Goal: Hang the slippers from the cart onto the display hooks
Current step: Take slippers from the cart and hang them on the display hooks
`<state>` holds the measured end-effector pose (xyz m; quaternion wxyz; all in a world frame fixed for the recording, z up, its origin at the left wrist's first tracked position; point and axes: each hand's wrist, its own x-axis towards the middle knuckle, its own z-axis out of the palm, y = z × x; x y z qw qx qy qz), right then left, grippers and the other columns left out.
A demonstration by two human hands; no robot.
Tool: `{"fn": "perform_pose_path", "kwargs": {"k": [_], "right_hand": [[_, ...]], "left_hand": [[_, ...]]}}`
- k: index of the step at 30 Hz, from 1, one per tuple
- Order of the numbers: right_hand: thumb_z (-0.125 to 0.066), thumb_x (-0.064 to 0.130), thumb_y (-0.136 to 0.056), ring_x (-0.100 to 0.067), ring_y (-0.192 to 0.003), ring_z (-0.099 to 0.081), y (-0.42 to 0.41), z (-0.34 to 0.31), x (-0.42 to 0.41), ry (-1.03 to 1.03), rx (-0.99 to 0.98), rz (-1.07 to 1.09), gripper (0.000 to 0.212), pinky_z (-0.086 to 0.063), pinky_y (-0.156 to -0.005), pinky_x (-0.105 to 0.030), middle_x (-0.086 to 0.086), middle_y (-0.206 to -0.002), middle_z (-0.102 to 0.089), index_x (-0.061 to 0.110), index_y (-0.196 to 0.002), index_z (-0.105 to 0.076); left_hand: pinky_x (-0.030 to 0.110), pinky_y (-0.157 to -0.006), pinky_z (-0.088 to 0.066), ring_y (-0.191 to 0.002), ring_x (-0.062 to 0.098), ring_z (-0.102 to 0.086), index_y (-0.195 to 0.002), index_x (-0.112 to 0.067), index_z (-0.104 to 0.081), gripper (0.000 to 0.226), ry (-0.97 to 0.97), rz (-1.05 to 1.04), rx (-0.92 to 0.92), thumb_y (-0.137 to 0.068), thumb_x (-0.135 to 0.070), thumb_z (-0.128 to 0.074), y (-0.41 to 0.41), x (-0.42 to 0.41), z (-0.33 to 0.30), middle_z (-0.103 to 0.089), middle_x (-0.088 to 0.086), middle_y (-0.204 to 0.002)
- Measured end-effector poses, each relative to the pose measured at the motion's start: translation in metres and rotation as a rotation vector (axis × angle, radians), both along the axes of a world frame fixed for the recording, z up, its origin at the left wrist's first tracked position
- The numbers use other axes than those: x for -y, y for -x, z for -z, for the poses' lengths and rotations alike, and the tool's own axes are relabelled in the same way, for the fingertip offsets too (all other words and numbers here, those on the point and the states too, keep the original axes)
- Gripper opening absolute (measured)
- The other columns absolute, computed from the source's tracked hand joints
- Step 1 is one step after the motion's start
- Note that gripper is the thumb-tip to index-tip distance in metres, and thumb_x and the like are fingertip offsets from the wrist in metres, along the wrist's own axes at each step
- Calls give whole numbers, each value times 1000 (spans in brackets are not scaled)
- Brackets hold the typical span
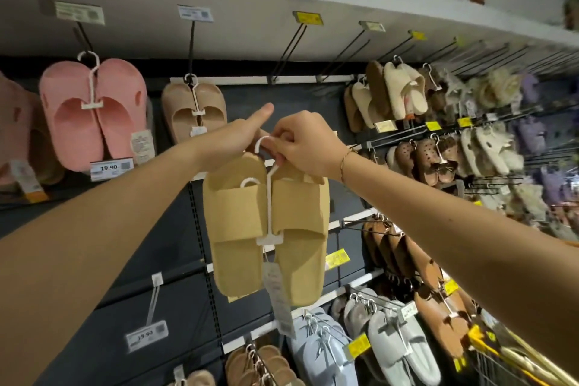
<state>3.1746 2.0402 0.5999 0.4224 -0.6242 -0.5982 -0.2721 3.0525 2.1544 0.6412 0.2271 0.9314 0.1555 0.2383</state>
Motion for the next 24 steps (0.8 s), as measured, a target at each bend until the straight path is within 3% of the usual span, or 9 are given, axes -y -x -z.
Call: {"fn": "perform_pose_path", "kwargs": {"k": [3, 5, 12, 15, 20, 24], "right_hand": [[-61, 32, -97, 7, -49, -57, -17, -8, -1, -38, -85, -33, 24, -38, -52, -5, 7, -61, -68, 17, -81, -70], [-60, 36, -97, 6, -51, -58, -27, -22, 1, -55, -102, 1, 24, -38, -52, -4, 7, -63, -69, 18, -84, -71], [-67, 39, -92, 2, -57, -58, -35, -81, -9, -81, -72, -62, 20, -38, -52, -6, 7, -66, -66, 21, -84, -71], [-67, 40, -92, -6, -66, -60, -36, -102, -25, -100, -124, -67, 22, -41, -53, -15, 3, -73, -66, 19, -87, -70], [-67, 38, -91, -17, -70, -66, -40, -116, -70, -20, -252, -142, 26, -57, -63, -30, -5, -79, -70, 12, -89, -72], [-67, 35, -92, -18, -74, -63, -42, -129, -113, 57, -300, -129, 23, -47, -57, -27, -6, -85, -68, 12, -93, -70]], "left_hand": [[32, -92, -50, -95, 15, -69, -94, -23, -79, 50, -183, 66, 136, -103, -54, -40, -7, -4, -1, -76, -3, -92], [32, -85, -51, -91, 14, -66, -98, -25, -77, 39, -265, 67, 231, -104, -46, -45, -9, -7, -3, -73, -1, -92], [7, -75, -45, -89, -8, -62, -104, -23, -75, 15, -321, -23, 542, -98, -28, -62, -21, -15, -26, -70, -15, -94], [19, -80, -47, -94, -3, -62, -103, -30, -76, 17, -325, -177, 674, -97, -38, -63, -23, -26, -42, -70, -18, -96], [30, -85, -51, -92, 8, -64, -101, -19, -77, 19, -288, -263, 708, -98, -30, -63, -22, -48, -68, -72, -5, -95], [26, -80, -48, -89, 6, -63, -98, -20, -77, 17, -313, -339, 709, -99, -29, -62, -28, -85, -85, -71, -6, -92]]}}
